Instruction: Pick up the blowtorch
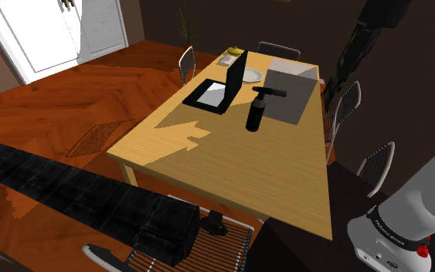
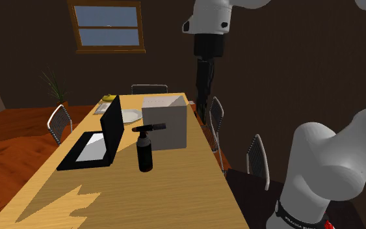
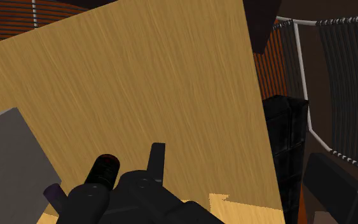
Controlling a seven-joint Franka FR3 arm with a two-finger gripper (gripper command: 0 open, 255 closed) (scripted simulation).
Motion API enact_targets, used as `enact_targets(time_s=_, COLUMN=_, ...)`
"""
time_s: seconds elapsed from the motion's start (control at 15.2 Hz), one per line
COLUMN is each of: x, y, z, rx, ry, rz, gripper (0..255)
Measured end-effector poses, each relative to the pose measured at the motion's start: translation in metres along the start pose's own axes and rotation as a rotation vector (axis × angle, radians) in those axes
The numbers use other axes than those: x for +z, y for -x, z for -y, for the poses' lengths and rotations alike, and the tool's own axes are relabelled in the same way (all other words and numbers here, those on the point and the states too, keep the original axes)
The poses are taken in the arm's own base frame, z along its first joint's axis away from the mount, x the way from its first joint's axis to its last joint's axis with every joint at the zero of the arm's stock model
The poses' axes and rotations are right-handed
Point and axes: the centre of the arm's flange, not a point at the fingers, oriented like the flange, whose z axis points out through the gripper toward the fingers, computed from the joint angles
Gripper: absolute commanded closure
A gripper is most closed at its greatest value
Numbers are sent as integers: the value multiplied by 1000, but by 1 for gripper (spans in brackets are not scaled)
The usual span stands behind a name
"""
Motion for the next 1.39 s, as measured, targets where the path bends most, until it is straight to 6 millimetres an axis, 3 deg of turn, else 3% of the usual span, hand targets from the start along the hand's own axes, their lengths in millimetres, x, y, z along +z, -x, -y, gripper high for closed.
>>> enact_targets(time_s=0.26, x=12, y=-20, z=-12, rx=-7, ry=6, rz=4, gripper=0)
enact_targets(time_s=1.39, x=124, y=-192, z=-106, rx=-69, ry=57, rz=31, gripper=0)
